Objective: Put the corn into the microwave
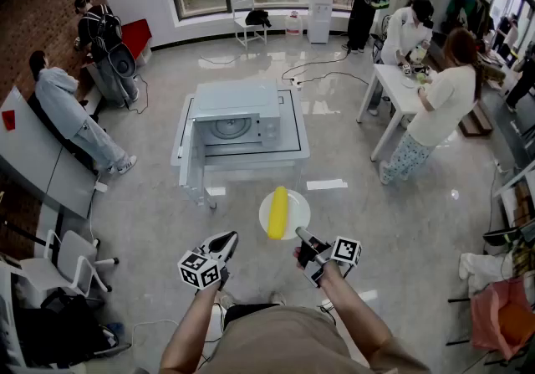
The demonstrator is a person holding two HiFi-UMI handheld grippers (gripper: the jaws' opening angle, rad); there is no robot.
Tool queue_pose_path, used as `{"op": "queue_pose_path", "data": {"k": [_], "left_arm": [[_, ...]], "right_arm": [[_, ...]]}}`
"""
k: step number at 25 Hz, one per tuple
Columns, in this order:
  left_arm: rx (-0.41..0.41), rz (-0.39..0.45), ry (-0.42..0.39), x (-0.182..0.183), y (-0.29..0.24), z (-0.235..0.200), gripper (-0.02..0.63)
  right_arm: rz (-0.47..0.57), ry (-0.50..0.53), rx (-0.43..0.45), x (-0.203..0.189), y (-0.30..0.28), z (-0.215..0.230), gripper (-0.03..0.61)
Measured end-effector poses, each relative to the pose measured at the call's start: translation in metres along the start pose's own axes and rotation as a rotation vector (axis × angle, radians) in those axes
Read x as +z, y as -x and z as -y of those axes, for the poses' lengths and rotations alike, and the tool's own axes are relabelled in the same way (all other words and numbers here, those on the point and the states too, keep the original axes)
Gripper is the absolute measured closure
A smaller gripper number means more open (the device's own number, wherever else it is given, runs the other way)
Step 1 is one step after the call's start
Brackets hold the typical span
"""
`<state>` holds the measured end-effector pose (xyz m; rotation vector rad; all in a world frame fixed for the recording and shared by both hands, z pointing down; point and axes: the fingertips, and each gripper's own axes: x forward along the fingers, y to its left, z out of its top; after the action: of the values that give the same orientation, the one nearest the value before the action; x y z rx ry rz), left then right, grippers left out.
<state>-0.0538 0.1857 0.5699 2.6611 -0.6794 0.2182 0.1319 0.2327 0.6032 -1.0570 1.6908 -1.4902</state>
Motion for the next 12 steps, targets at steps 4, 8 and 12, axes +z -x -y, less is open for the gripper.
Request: {"op": "queue_pose_path", "data": {"k": [4, 8, 12], "left_arm": [[0.000, -0.001, -0.002, 0.0014, -0.0003, -0.0003, 0.610], [0.003, -0.002, -0.006, 0.0009, -0.0016, -0.0012, 0.611], [0.007, -0.001, -0.008, 0.0024, -0.0031, -0.0014, 0.611]], "right_arm": [[0.005, 0.025, 0.026, 0.0011, -0.0023, -0.0077, 0.560], [-0.001, 0.019, 0.025, 0.0011, -0.0014, -0.0063, 0.560], [-0.012, 0.020, 0.026, 0.0039, -0.0023, -0.0065, 0.560]]}}
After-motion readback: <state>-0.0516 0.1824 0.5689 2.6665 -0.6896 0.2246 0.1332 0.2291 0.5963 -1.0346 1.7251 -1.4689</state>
